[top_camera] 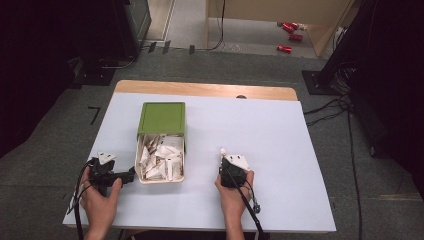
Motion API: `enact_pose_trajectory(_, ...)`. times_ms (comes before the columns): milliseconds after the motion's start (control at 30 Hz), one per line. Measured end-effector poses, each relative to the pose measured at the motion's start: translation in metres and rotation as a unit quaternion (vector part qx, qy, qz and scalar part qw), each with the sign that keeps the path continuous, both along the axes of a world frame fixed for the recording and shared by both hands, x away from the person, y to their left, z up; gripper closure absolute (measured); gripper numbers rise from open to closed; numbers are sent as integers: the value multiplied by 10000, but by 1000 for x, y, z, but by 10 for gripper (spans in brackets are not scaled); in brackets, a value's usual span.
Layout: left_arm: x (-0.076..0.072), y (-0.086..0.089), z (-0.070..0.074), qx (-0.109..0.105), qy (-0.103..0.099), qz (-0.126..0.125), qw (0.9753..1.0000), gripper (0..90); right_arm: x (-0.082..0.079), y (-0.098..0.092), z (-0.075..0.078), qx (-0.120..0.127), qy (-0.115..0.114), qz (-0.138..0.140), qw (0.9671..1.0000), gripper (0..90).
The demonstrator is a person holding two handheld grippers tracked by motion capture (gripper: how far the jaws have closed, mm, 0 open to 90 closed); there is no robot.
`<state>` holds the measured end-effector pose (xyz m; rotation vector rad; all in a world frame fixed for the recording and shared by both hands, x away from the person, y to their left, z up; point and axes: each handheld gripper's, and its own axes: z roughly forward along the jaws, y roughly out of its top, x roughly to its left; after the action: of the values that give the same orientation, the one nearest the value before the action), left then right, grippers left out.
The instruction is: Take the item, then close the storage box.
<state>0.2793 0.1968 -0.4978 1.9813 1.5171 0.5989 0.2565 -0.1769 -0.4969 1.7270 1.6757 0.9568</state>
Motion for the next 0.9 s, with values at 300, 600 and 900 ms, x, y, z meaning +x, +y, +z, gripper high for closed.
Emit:
enact_pose_trajectory(300, 0, 0, 0, -3, -10, 3, 10000, 0, 4, 5, -1, 253, 151, 345, 9990, 585)
enact_pose_trajectory(600, 0, 0, 0, -5, -15, 4, 10000, 0, 3, 10, 15, 424, 56, 438, 9981, 511)
enact_pose_trajectory(900, 0, 0, 0, -4, -14, 4, 10000, 0, -5, 21, 35, 459, -148, 623, 9969, 492)
